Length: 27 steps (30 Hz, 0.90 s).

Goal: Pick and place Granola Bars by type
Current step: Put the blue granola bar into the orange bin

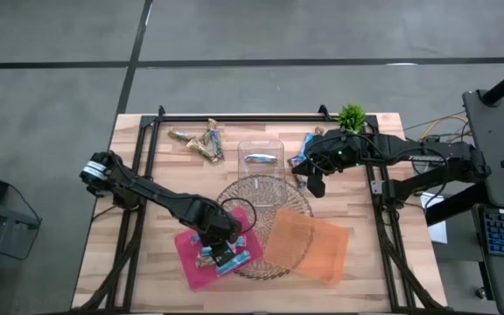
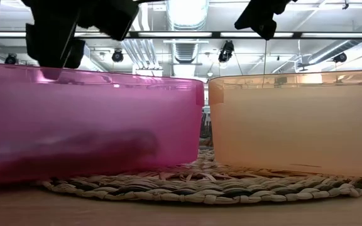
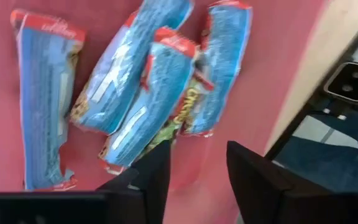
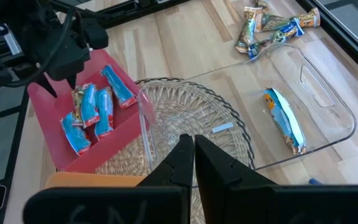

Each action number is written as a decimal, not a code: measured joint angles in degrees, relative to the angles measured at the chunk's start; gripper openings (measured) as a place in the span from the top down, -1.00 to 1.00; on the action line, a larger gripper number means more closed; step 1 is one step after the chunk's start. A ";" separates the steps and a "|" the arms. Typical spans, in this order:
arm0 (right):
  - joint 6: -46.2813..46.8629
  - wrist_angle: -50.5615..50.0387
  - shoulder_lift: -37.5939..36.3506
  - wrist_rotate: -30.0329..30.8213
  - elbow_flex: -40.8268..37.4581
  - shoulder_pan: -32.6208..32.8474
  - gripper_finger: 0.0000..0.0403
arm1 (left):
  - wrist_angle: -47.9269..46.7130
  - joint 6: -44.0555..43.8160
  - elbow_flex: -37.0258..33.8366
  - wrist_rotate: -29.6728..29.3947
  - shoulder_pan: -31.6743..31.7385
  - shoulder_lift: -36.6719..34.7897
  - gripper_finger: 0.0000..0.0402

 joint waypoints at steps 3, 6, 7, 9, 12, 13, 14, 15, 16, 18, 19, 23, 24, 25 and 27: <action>0.00 0.00 0.00 0.02 0.00 -0.01 0.96 | -0.27 1.77 0.91 0.08 0.11 -0.02 0.52; 0.04 0.00 0.00 0.02 0.00 -0.02 0.96 | -1.13 3.44 2.47 0.15 0.43 -0.06 0.76; 0.25 0.02 0.00 0.02 0.00 -0.02 0.96 | -1.45 4.17 3.22 0.08 0.58 -0.14 0.84; 1.00 0.02 0.00 0.03 0.00 -0.01 0.96 | -2.28 6.29 5.65 -1.88 0.76 -0.45 0.96; 1.80 0.02 0.00 0.07 0.00 -0.02 0.96 | -2.55 11.87 9.77 -8.04 0.85 -2.03 0.99; 1.94 0.00 0.00 0.07 0.03 -0.04 0.96 | -2.57 13.68 11.02 -10.73 0.90 -2.75 0.99; 2.23 0.00 0.00 0.07 0.09 -0.04 0.96 | -2.78 15.17 12.15 -13.41 1.05 -3.56 1.00; 2.71 0.00 0.00 0.07 0.20 -0.04 0.96 | -3.09 16.56 13.11 -16.11 1.22 -4.31 1.00; 3.25 0.00 0.00 0.09 0.34 -0.04 0.96 | -3.28 18.04 13.92 -18.37 1.52 -5.23 1.00; 3.48 -0.03 0.00 0.13 0.84 -0.04 0.96 | -3.81 20.45 14.82 -22.96 1.90 -7.50 1.00; 3.49 0.00 0.00 0.13 1.15 -0.04 0.96 | -4.09 21.47 14.93 -25.44 2.04 -8.85 1.00; 3.93 -0.16 0.00 0.13 2.78 -0.04 0.96 | -4.04 25.53 13.52 -34.74 2.59 -15.19 1.00; 4.06 -0.24 0.00 0.15 3.18 -0.04 0.96 | -3.98 26.38 12.84 -36.45 2.81 -16.79 1.00; 4.59 -0.40 0.00 0.20 3.62 -0.03 0.96 | -3.73 27.01 11.97 -37.70 3.07 -18.32 1.00; 7.33 -0.67 0.00 1.42 4.40 -0.04 0.96 | -3.02 28.50 9.86 -39.35 3.89 -21.33 1.00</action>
